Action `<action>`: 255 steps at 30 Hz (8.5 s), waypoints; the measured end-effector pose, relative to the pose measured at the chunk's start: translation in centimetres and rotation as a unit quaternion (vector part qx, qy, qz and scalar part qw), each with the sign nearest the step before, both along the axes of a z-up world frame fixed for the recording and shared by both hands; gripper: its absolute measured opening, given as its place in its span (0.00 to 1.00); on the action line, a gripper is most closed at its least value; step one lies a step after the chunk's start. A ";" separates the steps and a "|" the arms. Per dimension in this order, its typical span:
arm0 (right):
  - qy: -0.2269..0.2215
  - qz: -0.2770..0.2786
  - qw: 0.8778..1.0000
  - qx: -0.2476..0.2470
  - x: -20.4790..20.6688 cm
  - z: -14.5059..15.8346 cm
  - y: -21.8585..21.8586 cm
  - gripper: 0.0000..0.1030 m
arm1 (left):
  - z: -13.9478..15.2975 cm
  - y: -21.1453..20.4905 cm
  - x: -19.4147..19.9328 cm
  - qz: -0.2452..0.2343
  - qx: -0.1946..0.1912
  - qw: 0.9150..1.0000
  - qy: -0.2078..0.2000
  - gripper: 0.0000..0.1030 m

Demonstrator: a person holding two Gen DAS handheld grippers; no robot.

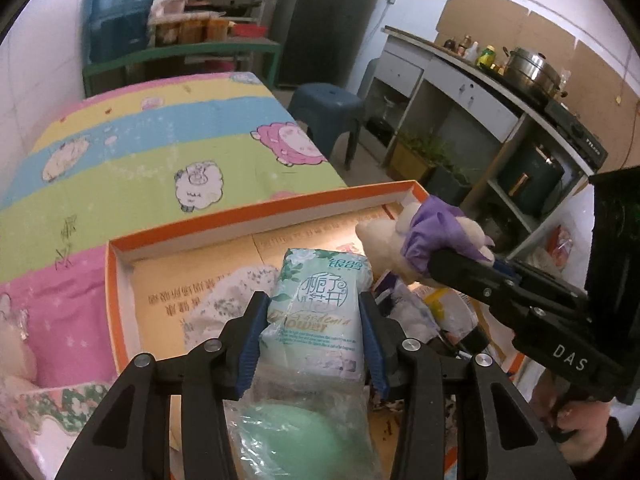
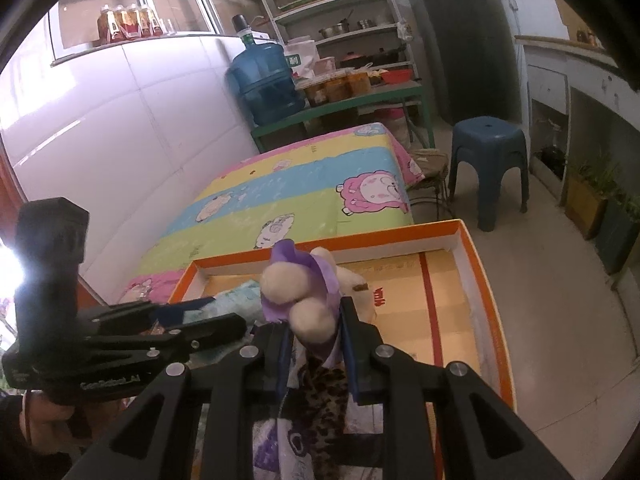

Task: Organize soft objects
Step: 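Lower the wet-wipe pack into the box with the left tool while the right tool releases the plush toy, then withdraw both tools from the box back over the quilt, then grasp the bagged orange ball with the right tool, then grasp the pink-dressed teddy bear with the left tool while the right tool holds the orange ball, then carry the teddy bear and bagged orange ball over the orange box, then lower the teddy bear into the box with the left tool while the right tool releases the orange ball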

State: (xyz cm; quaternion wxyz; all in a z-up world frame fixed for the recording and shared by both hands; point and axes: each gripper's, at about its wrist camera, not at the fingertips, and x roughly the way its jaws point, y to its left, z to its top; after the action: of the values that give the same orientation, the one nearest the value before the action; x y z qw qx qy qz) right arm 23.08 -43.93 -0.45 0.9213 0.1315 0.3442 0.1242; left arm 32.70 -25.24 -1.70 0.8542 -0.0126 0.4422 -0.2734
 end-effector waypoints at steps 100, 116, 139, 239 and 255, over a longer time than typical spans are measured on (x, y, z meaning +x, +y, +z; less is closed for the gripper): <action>0.079 0.133 0.985 -0.071 -18.9 -2.5 19.2 0.73 | 4.5 27.2 -24.4 0.175 0.007 0.971 -0.163 0.69; 0.091 0.103 0.987 -0.080 -18.7 -3.8 18.7 0.53 | 4.6 25.5 -22.7 0.153 0.025 0.975 -0.162 0.69; 0.044 0.124 0.991 0.014 -16.9 0.3 17.8 0.52 | 2.1 21.1 2.4 0.070 0.128 0.987 0.063 0.55; 0.002 -0.031 0.999 -0.044 -3.9 0.7 3.2 0.51 | 3.0 2.0 -4.3 0.050 0.009 0.996 -0.066 0.39; 0.017 -0.037 0.996 -0.076 -2.4 -1.7 3.8 0.64 | 0.6 2.4 -2.4 0.034 -0.033 0.999 -0.023 0.60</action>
State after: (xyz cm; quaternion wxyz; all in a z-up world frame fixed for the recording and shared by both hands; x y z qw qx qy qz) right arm 20.69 -40.09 -2.17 0.9266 0.0762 0.3632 0.0609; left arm 30.35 -22.88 -1.08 0.8719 -0.0495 0.4129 -0.2584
